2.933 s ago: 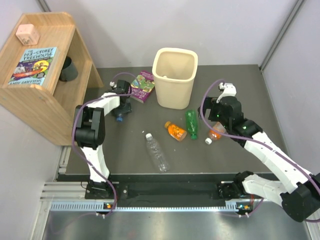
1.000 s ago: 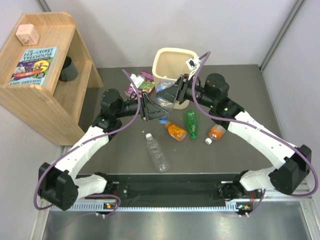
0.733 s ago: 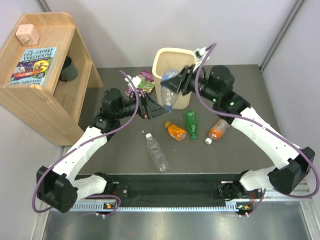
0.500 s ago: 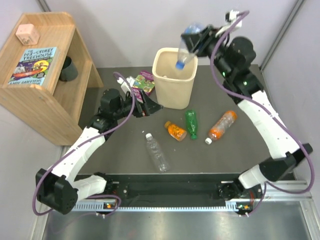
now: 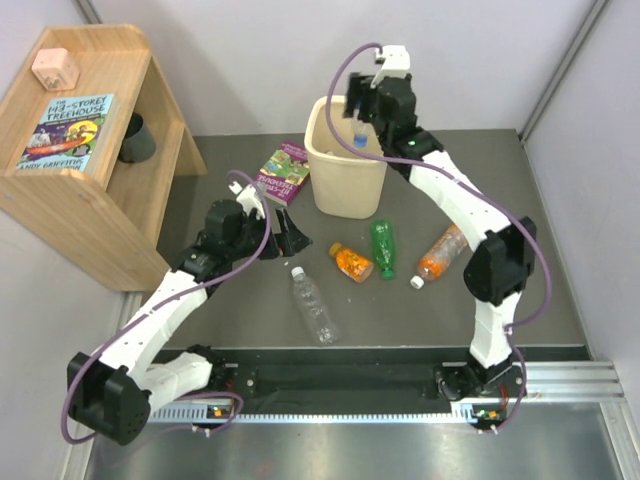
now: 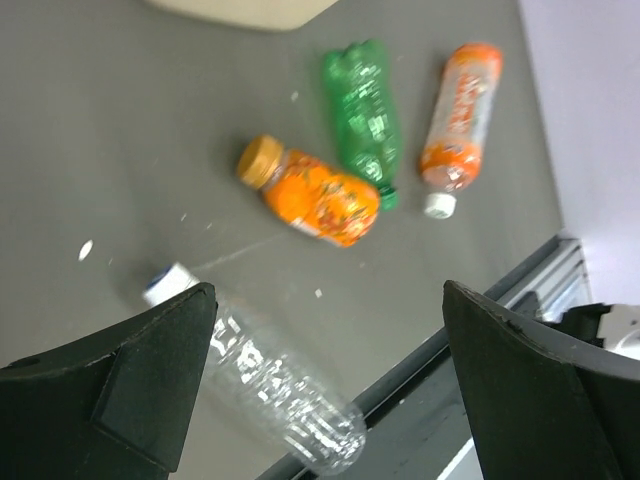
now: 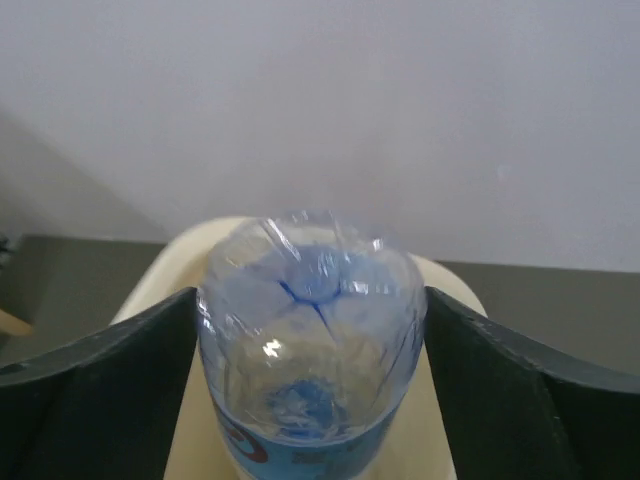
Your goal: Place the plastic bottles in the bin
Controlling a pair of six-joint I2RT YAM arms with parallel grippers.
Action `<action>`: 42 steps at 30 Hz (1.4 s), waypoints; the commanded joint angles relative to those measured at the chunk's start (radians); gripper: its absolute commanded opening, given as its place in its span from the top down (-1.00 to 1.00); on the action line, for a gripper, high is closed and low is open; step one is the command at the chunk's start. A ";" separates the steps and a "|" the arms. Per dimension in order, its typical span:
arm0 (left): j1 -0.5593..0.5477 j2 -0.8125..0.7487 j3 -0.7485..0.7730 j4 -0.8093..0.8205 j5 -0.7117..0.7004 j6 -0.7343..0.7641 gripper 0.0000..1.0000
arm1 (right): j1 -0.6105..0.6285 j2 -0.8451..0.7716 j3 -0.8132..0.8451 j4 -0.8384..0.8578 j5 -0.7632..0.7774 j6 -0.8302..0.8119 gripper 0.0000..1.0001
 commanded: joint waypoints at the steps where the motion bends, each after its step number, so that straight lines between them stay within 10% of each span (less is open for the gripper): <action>1: 0.000 -0.035 -0.031 -0.015 -0.035 0.021 -0.98 | 0.004 0.014 0.035 0.040 0.042 0.009 -0.99; 9: -0.001 0.006 -0.014 -0.044 -0.072 0.038 -0.98 | 0.022 -0.137 0.046 0.076 0.035 0.074 -1.00; 19: -0.003 0.072 -0.209 0.077 -0.106 -0.127 -0.98 | 0.223 -0.613 -0.480 0.112 -0.030 0.187 -0.99; 34: -0.102 0.246 -0.278 0.243 -0.074 -0.213 -0.92 | 0.338 -0.764 -0.728 -0.053 -0.002 0.335 -0.99; 37: -0.128 0.313 -0.284 0.289 -0.063 -0.224 -0.75 | 0.340 -0.768 -0.732 -0.079 -0.008 0.338 -0.99; 42: -0.139 0.346 -0.290 0.335 -0.065 -0.227 0.17 | 0.341 -0.785 -0.738 -0.113 0.001 0.333 -0.99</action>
